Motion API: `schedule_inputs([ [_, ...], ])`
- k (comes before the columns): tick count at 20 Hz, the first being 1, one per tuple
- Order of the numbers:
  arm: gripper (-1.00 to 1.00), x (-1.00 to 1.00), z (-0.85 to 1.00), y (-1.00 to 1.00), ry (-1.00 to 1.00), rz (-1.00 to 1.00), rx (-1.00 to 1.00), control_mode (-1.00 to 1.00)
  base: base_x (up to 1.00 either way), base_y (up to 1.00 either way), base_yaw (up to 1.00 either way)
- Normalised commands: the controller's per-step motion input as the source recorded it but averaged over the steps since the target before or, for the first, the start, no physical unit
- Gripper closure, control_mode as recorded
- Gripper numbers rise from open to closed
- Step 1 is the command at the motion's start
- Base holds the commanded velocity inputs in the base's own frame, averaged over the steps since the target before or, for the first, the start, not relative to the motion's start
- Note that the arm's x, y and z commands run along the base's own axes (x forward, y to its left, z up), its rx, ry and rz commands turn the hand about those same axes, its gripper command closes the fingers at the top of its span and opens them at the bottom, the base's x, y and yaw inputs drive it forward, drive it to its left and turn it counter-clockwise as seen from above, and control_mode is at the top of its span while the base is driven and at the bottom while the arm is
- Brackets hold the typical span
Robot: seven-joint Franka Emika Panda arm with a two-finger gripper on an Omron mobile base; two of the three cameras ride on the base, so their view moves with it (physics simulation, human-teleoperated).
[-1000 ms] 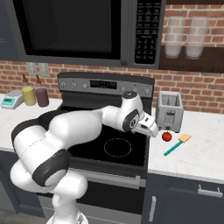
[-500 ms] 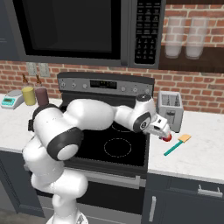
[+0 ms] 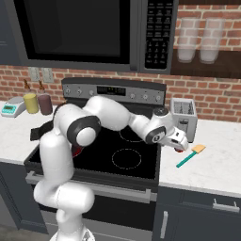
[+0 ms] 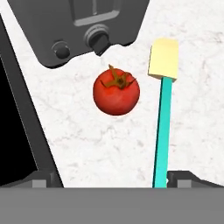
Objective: Put the lemon and tomato in the pot. Retrieve the spatula and lightly stir the vegetables in the pot.
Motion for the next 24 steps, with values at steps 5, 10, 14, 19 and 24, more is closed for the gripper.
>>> schedule_inputs([
  [5, -1.00, 0.23, -0.09, -0.33, -0.01, 0.00, 0.00, -1.00, 0.00, 0.00, 0.00],
  [10, -1.00, 0.32, -0.06, -0.10, 0.00, 0.00, 0.00, -1.00, 0.00, 0.00, 0.00],
  [14, -1.00, 0.42, -0.13, 0.00, 0.00, 0.00, 0.00, -1.00, 0.00, 0.00, 0.00],
  [19, -1.00, 0.34, -0.20, 0.00, 0.00, 0.00, 0.00, -1.00, 0.00, 0.00, 0.00],
  [24, -1.00, 0.08, -0.23, -0.05, 0.00, 0.00, 0.00, -1.00, 0.00, 0.00, 0.00],
])
